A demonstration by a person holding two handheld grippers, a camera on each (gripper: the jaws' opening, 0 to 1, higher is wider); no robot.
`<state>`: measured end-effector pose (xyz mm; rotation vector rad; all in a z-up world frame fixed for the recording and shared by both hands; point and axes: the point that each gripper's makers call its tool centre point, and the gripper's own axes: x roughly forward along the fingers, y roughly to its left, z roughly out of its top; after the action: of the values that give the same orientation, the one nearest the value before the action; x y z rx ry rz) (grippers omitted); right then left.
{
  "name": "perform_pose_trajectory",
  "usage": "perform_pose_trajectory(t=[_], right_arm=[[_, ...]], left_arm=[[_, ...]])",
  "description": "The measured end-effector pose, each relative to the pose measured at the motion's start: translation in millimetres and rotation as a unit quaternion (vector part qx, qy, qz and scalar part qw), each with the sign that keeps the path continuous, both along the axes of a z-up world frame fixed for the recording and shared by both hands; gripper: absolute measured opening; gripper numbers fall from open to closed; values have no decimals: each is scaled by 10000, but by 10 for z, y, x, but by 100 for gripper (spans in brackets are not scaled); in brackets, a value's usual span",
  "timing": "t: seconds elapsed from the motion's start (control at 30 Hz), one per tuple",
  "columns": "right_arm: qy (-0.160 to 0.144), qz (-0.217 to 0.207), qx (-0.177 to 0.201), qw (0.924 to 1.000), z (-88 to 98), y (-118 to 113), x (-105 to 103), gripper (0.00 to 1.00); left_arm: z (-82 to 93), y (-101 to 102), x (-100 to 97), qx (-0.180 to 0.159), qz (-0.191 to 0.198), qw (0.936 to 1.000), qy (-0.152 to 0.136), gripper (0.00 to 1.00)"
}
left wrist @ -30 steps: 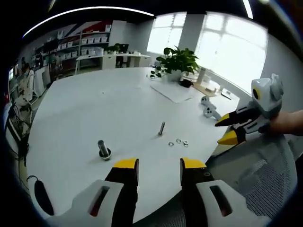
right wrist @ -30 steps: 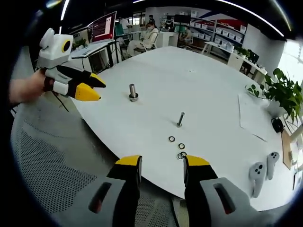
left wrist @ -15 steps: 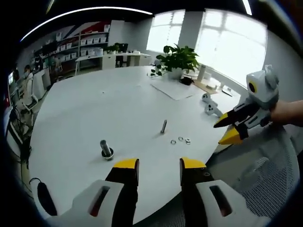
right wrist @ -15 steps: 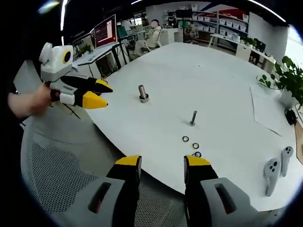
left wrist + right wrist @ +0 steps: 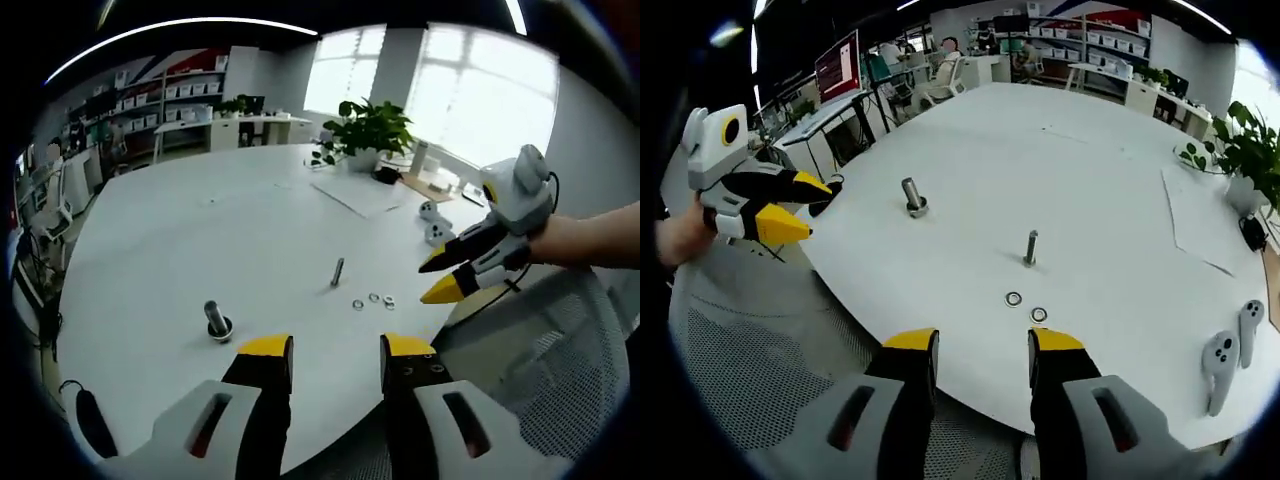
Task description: Place the washer onto the threaded stud by aligning its center hole with the stud, sliding it down to the base, and recovering from edge contact or off-axis alignment until the washer reaches the visible bottom stop.
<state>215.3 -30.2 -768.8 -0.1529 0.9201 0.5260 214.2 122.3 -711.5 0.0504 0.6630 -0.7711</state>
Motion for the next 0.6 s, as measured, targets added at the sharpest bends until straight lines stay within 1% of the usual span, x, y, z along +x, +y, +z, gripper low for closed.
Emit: perform_pose_trajectory(t=[0.07,0.13,0.17,0.23,0.3,0.37,0.4,0.43,0.47,0.5,0.53,0.6], right_arm=[[-3,83,-11,10000,-45,31,22,36],[7,136,-128,9998,-107,28,50,36],[15,176,-251,9995,-153,13,67,36],[41,161,-267,9995,-205,23,96,36],[128,79,-266,9995,-273,4,95,36],[173,-51,-271,9995,-347,-34,93,36],[237,-178,-164,9994,-406,-31,64,36],[418,-219,-109,9988,-468,-17,12,36],[666,-157,-243,9974,-546,-36,-64,36],[643,-10,-439,9970,-573,-58,-67,36],[535,252,-730,9956,-595,-80,-50,36],[490,538,-1094,9913,-619,-117,-37,35]], left_arm=[[6,-3,3,-7,-12,10000,-4,33],[21,-2,12,-15,-18,10000,-29,32],[57,-9,19,-34,-35,9999,-94,32],[73,-23,13,-73,-57,9999,-113,32],[48,-24,-8,-34,-82,9999,-87,32],[49,-24,-11,6,-102,9999,-125,32],[58,-26,-5,4,-104,9998,-147,32],[66,-25,-1,-6,-94,9998,-155,31],[68,-24,2,-13,-83,9998,-154,31],[58,-24,-2,-20,-85,9999,-132,31],[46,-24,-10,-10,-92,9999,-106,31],[31,-31,-20,8,-116,9999,-74,31]])
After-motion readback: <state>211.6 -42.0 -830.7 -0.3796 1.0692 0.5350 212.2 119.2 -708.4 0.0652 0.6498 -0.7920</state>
